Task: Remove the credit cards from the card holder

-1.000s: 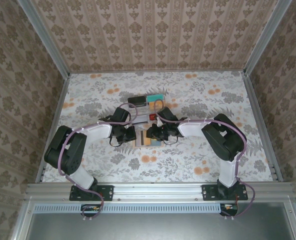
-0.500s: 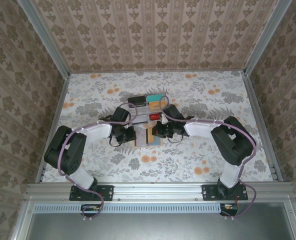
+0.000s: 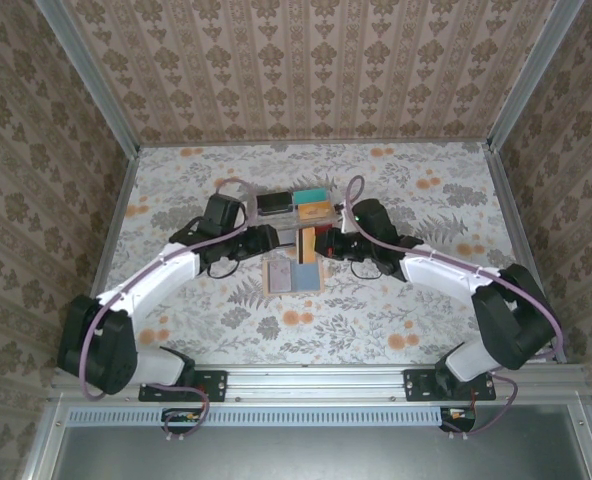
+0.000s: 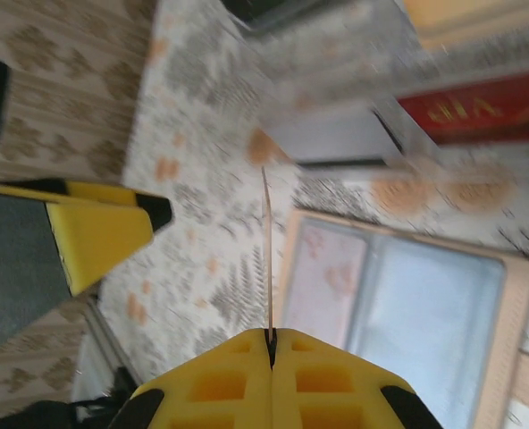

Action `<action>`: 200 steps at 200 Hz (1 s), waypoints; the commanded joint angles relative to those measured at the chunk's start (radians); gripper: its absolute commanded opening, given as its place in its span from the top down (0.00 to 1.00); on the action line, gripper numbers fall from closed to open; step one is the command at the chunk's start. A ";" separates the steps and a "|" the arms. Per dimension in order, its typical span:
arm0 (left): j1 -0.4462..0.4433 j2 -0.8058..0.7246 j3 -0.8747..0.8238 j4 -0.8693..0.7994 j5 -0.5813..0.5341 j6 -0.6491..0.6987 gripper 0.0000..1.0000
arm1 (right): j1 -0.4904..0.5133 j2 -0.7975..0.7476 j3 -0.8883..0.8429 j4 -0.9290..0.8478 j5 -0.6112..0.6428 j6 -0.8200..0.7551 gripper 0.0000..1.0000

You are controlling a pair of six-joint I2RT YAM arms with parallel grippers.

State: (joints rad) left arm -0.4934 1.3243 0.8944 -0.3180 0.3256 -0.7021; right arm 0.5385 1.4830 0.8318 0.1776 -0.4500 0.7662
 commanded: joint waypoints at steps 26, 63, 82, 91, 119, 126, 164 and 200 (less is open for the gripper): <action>0.008 -0.110 -0.036 0.200 0.207 -0.166 0.28 | -0.017 -0.081 -0.059 0.327 -0.014 0.220 1.00; -0.005 -0.142 -0.094 0.426 0.297 -0.333 0.28 | -0.018 -0.086 -0.051 0.431 0.005 0.359 1.00; -0.017 -0.142 -0.090 0.465 0.300 -0.370 0.29 | -0.018 -0.086 -0.041 0.483 0.003 0.413 1.00; -0.023 -0.140 -0.088 0.485 0.300 -0.389 0.30 | -0.019 -0.085 -0.034 0.502 0.000 0.435 1.00; -0.040 -0.127 -0.091 0.613 0.311 -0.491 0.50 | -0.020 -0.085 -0.028 0.548 0.006 0.484 1.00; -0.043 -0.125 -0.095 0.639 0.311 -0.519 0.56 | -0.020 -0.086 -0.027 0.551 0.010 0.495 1.00; -0.042 -0.131 -0.094 0.665 0.297 -0.555 0.74 | -0.023 -0.086 -0.015 0.571 0.007 0.542 1.00; -0.034 -0.124 -0.079 0.603 0.269 -0.491 1.00 | -0.029 -0.086 -0.014 0.546 0.005 0.531 1.00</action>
State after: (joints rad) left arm -0.5297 1.2003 0.8051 0.2852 0.6029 -1.2339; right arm 0.5152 1.4181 0.7891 0.7124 -0.4500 1.2850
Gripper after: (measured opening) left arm 0.064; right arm 0.064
